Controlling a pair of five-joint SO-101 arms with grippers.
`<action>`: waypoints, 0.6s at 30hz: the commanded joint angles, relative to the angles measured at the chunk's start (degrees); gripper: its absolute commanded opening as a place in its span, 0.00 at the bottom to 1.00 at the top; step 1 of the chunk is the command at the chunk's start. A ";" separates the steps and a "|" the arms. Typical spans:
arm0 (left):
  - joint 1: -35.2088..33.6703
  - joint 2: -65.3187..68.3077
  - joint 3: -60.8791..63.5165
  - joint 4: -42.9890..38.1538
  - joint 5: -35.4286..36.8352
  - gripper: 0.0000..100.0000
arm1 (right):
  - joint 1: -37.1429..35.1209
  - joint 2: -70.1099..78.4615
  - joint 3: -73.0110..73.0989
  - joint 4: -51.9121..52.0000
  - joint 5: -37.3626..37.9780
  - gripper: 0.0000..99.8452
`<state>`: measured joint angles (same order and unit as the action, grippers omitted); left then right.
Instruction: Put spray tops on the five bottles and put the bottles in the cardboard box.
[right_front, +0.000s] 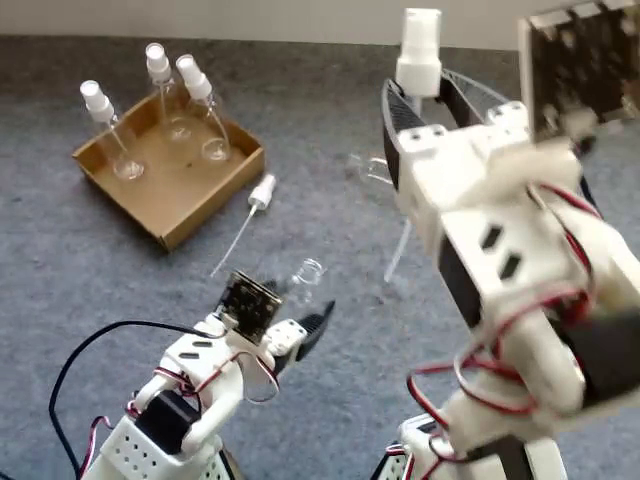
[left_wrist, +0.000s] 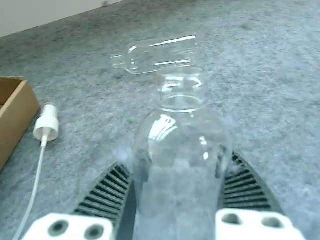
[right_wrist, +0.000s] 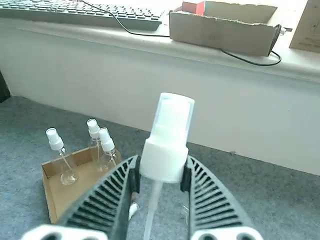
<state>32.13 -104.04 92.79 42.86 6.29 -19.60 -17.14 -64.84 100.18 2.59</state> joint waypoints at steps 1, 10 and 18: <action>5.85 -0.48 -0.84 -1.76 0.26 0.04 | 0.84 -7.60 4.62 1.10 -0.62 0.06; 9.36 -0.48 2.33 -11.87 0.26 0.04 | 0.92 -24.04 20.70 0.57 -0.44 0.06; 9.71 -0.48 4.26 -17.67 0.53 0.04 | 0.92 -31.34 38.81 -7.25 -0.53 0.06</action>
<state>40.66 -104.04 95.87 27.38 6.29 -19.25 -47.12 -32.66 97.71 2.59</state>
